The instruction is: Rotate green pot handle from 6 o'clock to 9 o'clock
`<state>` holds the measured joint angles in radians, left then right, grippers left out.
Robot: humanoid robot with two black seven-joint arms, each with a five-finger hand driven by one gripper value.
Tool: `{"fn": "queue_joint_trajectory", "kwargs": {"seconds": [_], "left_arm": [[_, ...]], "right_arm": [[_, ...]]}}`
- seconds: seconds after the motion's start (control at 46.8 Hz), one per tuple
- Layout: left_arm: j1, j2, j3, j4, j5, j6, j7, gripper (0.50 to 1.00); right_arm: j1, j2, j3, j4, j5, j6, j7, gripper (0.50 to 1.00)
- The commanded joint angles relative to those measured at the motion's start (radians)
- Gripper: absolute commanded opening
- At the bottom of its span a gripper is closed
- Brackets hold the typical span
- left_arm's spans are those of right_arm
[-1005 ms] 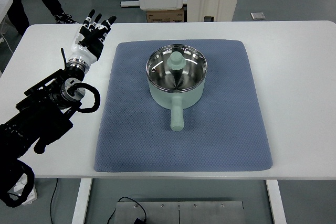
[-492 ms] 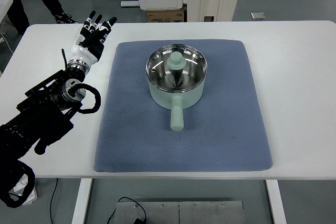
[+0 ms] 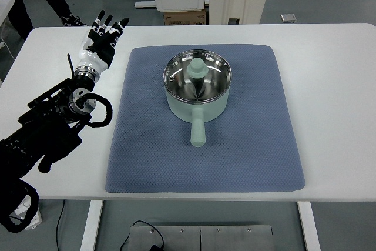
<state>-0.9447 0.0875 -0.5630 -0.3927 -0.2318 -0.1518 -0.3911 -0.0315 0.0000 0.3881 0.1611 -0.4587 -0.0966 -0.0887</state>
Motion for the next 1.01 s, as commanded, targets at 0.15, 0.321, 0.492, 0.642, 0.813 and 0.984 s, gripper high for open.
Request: {"fn": "queue_joint_trajectory", "kwargs": {"seconds": [0.15, 0.321, 0.492, 0.642, 0.813, 0.984], "left_arm": [[-0.011, 0.008, -0.002, -0.003, 0.0, -0.002, 0.0, 1.0], [-0.017, 0.057, -0.003, -0.02, 0.002, -0.018, 0.0, 1.0], [-0.02, 0.126, -0.003, -0.089, 0.005, -0.049, 0.001, 1.0], [-0.022, 0.195, -0.005, -0.179, 0.046, -0.048, 0.0, 1.0], [-0.026, 0.282, -0.008, -0.297, 0.089, -0.049, 0.0, 1.0], [-0.045, 0.368, -0.011, -0.42, 0.149, -0.052, 0.0, 1.0]], "right_arm": [[0.001, 0.0, 0.0, 0.0, 0.0, 0.0, 0.0, 1.0], [0.001, 0.0, 0.0, 0.0, 0.0, 0.0, 0.0, 1.0], [0.001, 0.0, 0.0, 0.0, 0.0, 0.0, 0.0, 1.0], [0.001, 0.0, 0.0, 0.0, 0.0, 0.0, 0.0, 1.0], [0.001, 0.0, 0.0, 0.0, 0.0, 0.0, 0.0, 1.0], [0.001, 0.0, 0.0, 0.0, 0.0, 0.0, 0.0, 1.0]]}}
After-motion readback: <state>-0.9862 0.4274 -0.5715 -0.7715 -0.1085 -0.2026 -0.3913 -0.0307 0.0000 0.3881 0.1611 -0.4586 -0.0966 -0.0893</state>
